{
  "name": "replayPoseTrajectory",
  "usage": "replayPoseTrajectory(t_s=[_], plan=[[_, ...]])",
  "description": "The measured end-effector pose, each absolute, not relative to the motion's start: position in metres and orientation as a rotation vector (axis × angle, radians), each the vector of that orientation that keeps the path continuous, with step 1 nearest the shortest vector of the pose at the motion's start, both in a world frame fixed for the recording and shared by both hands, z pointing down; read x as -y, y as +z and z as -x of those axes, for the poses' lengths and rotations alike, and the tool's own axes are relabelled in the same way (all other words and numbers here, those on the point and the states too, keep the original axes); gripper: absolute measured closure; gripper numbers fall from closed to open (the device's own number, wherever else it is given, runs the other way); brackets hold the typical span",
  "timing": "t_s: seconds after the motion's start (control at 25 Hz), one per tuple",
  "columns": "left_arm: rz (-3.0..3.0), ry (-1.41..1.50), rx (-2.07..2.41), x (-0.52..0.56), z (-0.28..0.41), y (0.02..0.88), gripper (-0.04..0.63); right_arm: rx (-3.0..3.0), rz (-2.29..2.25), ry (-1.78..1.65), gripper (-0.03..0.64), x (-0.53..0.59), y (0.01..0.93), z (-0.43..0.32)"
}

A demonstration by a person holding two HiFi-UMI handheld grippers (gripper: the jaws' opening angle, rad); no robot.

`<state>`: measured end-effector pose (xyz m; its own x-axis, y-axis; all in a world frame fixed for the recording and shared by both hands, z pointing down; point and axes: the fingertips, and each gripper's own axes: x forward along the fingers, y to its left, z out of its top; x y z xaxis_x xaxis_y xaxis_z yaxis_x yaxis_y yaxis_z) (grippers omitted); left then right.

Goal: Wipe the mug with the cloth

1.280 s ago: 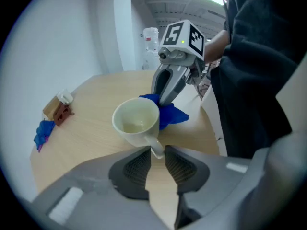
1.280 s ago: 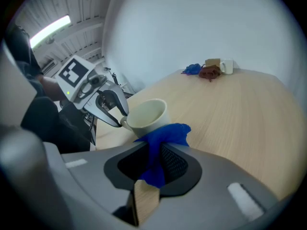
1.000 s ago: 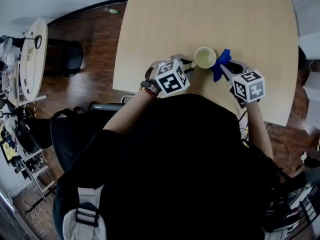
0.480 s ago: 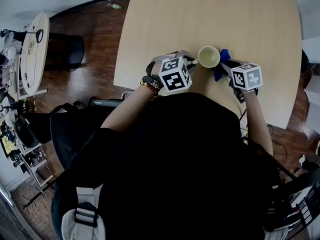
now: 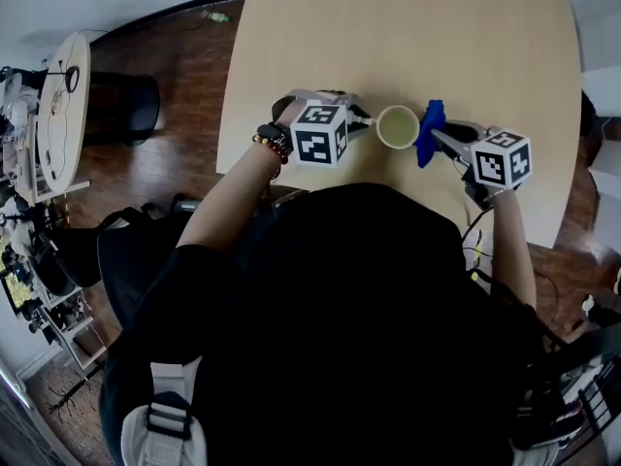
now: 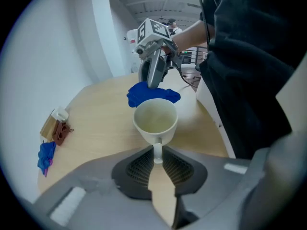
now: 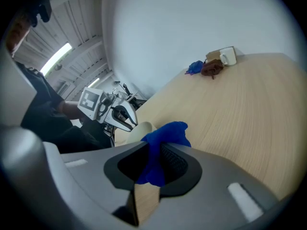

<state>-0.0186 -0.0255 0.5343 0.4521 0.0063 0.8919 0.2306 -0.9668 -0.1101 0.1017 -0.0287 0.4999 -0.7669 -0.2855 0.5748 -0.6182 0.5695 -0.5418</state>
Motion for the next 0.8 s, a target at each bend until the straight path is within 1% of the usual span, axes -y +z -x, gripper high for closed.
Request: replayPoseTrajectory(t_s=[0.24, 0.6, 0.8], plan=[[2.416, -1.524, 0.219, 0.040, 0.006, 0.538, 0.532, 2.372, -0.623, 1.065, 0.543, 0.030, 0.510, -0.096], [2.371, -1.507, -0.103, 0.058, 0.001, 0.540, 0.499, 2.158, -0.570, 0.968, 0.543, 0.023, 0.557, -0.089], [2.420, -1.424, -0.201, 0.055, 0.005, 0.537, 0.499, 2.178, -0.631, 0.964, 0.543, 0.025, 0.550, -0.090]])
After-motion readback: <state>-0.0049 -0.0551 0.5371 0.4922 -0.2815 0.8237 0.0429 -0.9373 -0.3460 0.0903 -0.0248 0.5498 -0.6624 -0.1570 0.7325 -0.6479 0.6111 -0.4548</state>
